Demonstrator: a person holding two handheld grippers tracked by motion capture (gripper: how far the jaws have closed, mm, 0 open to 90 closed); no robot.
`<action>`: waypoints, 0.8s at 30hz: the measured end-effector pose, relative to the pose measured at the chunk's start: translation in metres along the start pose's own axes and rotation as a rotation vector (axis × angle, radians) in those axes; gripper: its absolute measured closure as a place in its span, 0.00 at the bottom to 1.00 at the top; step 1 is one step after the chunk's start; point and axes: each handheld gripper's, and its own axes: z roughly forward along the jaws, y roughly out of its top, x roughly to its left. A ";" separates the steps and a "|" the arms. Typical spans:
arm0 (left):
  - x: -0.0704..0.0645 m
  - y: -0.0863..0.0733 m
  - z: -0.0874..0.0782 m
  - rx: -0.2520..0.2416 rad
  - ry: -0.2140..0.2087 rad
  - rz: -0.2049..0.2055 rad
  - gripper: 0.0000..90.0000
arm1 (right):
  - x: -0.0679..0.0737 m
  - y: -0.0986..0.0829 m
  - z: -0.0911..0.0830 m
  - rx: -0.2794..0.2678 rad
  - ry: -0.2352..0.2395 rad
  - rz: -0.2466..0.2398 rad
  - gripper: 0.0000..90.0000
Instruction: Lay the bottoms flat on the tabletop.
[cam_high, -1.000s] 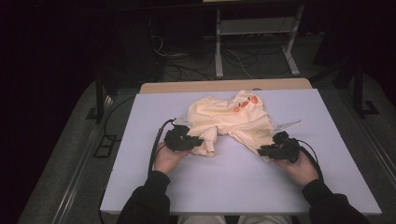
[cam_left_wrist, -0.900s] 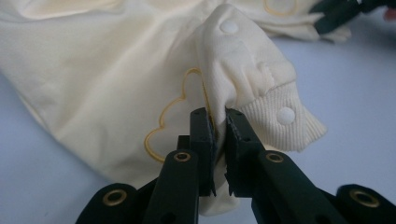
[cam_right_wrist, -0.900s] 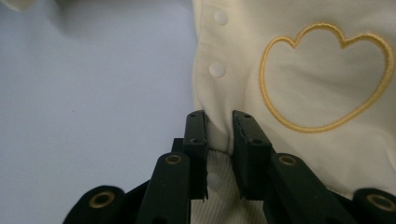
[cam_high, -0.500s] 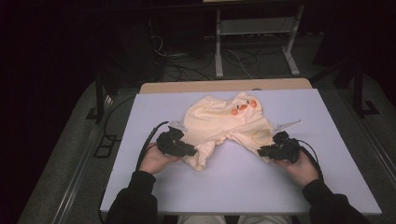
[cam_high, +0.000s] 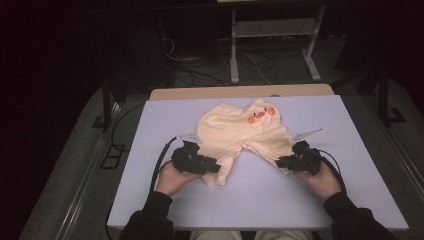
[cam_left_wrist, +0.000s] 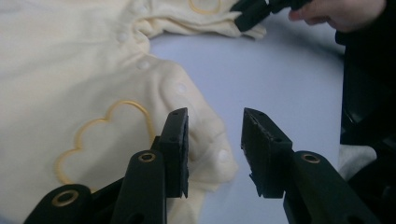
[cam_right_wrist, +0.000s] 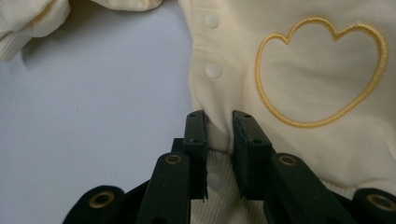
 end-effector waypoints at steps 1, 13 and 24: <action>-0.002 -0.001 0.003 0.009 -0.003 -0.003 0.67 | 0.000 0.000 0.000 0.000 -0.001 -0.001 0.84; -0.010 -0.003 0.043 0.110 0.160 -0.024 0.61 | 0.001 0.000 0.000 0.000 -0.006 -0.008 0.84; -0.014 0.014 0.064 0.215 0.299 -0.030 0.72 | 0.001 0.000 0.000 0.000 -0.008 -0.010 0.84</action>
